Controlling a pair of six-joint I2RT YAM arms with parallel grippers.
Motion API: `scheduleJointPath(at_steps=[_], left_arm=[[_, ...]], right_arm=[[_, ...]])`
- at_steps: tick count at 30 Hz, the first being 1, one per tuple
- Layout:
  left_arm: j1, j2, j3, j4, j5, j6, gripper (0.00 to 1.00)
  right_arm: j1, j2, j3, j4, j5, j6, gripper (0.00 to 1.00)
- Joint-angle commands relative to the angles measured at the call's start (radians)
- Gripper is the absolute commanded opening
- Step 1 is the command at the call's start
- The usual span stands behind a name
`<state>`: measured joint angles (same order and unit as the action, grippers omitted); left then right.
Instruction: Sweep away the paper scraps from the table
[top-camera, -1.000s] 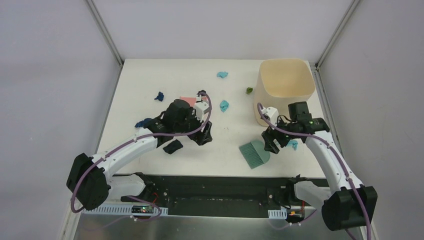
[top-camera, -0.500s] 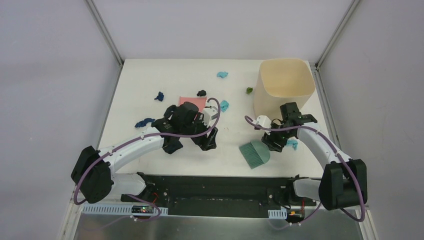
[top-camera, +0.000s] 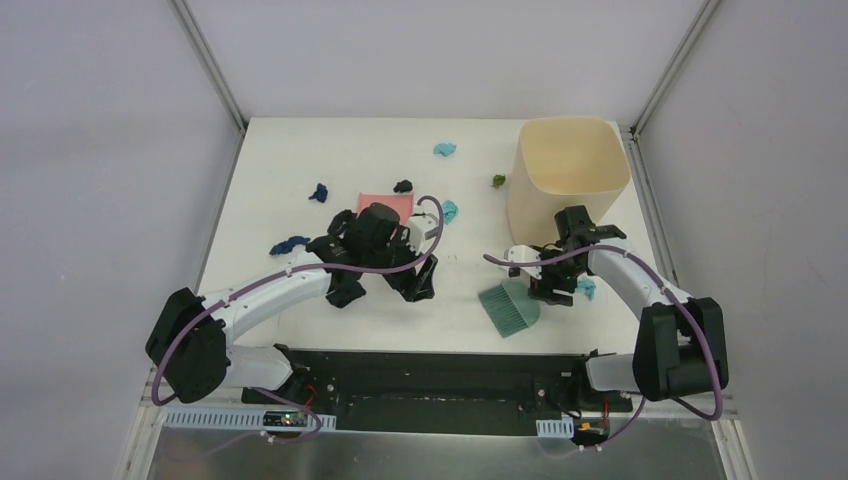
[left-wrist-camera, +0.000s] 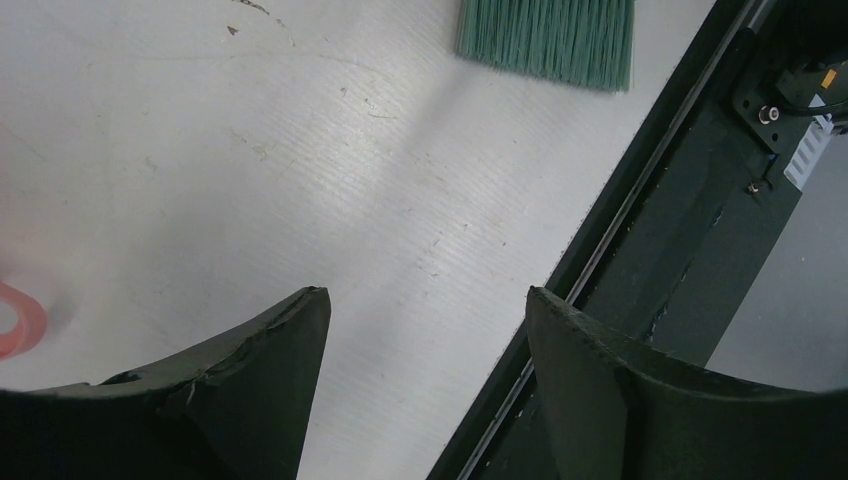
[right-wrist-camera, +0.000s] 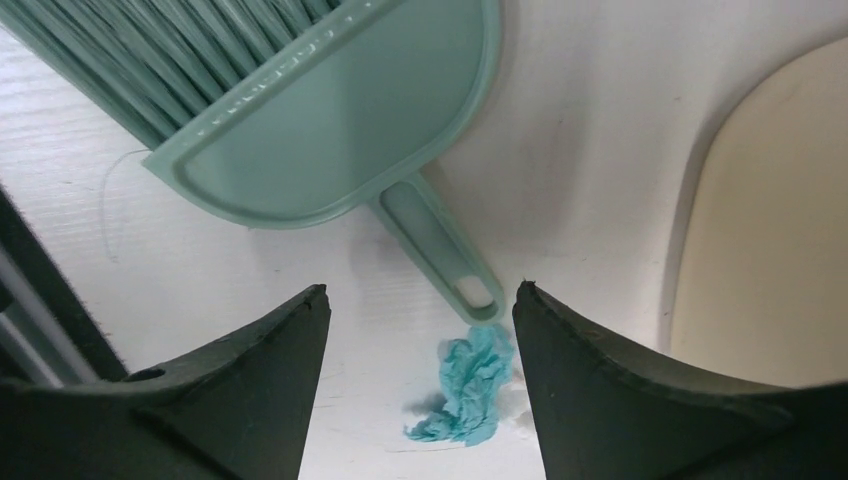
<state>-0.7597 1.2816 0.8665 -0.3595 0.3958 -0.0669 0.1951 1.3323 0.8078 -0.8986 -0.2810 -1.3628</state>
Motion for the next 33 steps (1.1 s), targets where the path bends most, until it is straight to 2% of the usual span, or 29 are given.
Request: scheduleJointPath(at_steps=[1,9,12,15,19,20,21,22,27,33], left_arm=[[-0.002,0.005,0.028,0.031,0.034,0.002,0.73],[-0.002,-0.005,0.028,0.025,0.04,0.005,0.73],[-0.002,-0.002,0.036,0.02,0.048,0.005,0.73],[-0.001,0.006,0.046,0.021,0.062,-0.015,0.73],[0.0,0.025,0.061,0.029,0.038,-0.074,0.73],[0.002,0.029,0.064,0.028,0.025,-0.093,0.75],[0.007,0.031,0.066,0.031,0.021,-0.113,0.81],[0.012,0.031,0.069,0.033,0.029,-0.128,0.86],[0.052,0.019,0.037,0.123,0.106,-0.252,0.89],[0.162,0.09,-0.038,0.353,0.324,-0.5,0.85]], right_arm=[[0.019,0.026,-0.013,0.101,0.002,-0.122,0.7],[0.055,0.121,-0.037,0.141,0.056,-0.125,0.61],[0.084,0.131,-0.045,0.133,0.079,-0.103,0.45],[0.126,0.105,-0.044,0.108,0.041,-0.032,0.28],[0.228,-0.013,-0.037,0.147,0.0,0.135,0.13],[0.248,-0.044,-0.031,0.165,-0.008,0.184,0.08],[0.269,-0.07,-0.017,0.184,-0.009,0.241,0.04],[0.283,-0.078,0.005,0.184,-0.015,0.288,0.02],[0.3,-0.129,0.057,0.21,-0.102,0.443,0.0],[0.299,-0.144,0.049,0.187,-0.1,0.435,0.0]])
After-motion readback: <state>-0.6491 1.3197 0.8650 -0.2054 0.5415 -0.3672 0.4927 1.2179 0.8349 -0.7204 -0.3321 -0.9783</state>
